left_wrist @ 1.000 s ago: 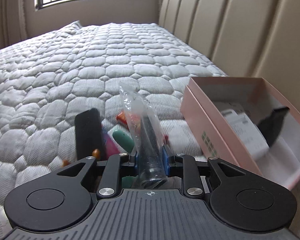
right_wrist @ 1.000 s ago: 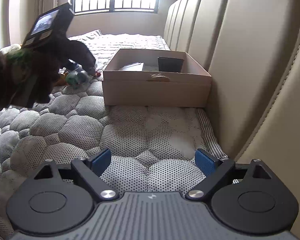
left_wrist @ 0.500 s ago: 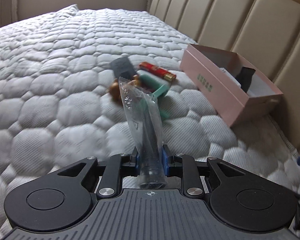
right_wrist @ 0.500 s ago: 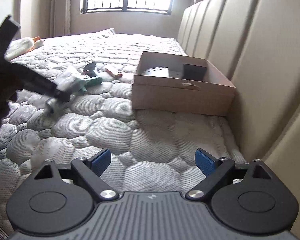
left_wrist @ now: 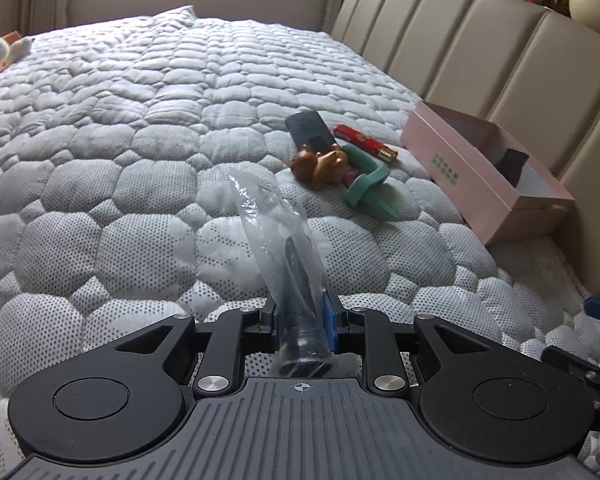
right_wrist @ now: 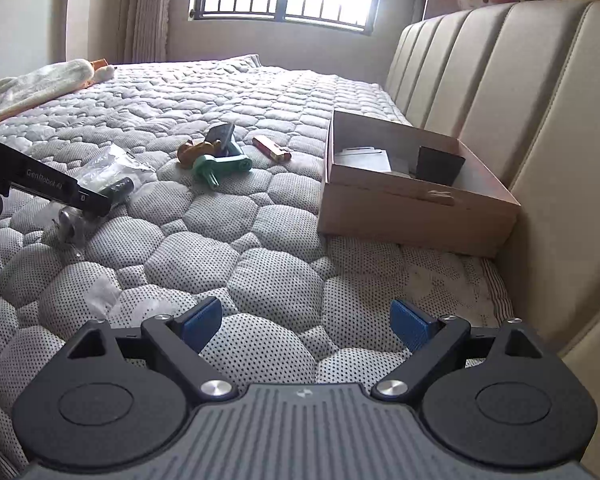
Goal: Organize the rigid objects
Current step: 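Grasp the teal plastic toy with the right tool while the left holds the bag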
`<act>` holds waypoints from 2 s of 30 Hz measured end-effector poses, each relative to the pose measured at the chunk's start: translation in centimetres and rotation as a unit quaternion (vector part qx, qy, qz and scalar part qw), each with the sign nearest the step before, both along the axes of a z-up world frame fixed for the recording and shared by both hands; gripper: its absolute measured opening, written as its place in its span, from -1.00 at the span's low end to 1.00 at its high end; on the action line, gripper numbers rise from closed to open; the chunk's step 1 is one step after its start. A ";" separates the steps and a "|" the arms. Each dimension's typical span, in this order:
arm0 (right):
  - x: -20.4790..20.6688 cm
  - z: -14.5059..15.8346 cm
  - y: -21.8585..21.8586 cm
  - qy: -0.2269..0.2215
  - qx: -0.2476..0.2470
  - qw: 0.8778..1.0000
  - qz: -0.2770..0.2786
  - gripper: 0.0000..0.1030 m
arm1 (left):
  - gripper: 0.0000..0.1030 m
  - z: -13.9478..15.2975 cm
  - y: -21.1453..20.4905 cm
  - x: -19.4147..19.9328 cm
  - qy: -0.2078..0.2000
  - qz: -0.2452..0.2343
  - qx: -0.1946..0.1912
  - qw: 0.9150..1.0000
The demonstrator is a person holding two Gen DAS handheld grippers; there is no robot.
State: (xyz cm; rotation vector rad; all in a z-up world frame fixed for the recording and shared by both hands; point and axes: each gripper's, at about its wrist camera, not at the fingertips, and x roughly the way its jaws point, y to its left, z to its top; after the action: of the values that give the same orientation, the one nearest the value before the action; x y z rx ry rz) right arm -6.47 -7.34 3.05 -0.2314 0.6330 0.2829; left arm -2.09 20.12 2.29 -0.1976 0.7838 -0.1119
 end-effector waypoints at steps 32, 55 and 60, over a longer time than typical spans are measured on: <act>19.6 -0.6 13.2 0.094 0.071 0.990 0.076 0.74 | -0.55 -1.2 1.0 -2.0 -0.006 0.015 -0.068 0.998; 4.2 0.9 2.6 0.113 0.002 0.982 0.154 -0.44 | -0.55 -0.9 -2.7 -3.0 0.009 -0.009 -0.074 0.997; 2.6 0.8 0.1 0.091 -0.018 0.988 0.123 -0.10 | -0.55 -0.9 -3.6 -3.3 0.013 -0.015 -0.070 0.997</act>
State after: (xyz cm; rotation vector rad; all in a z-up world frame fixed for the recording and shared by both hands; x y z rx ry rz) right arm -3.89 -7.21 3.81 -0.3215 0.7917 0.5350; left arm -5.41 16.48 1.40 -0.3211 0.8056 -0.1935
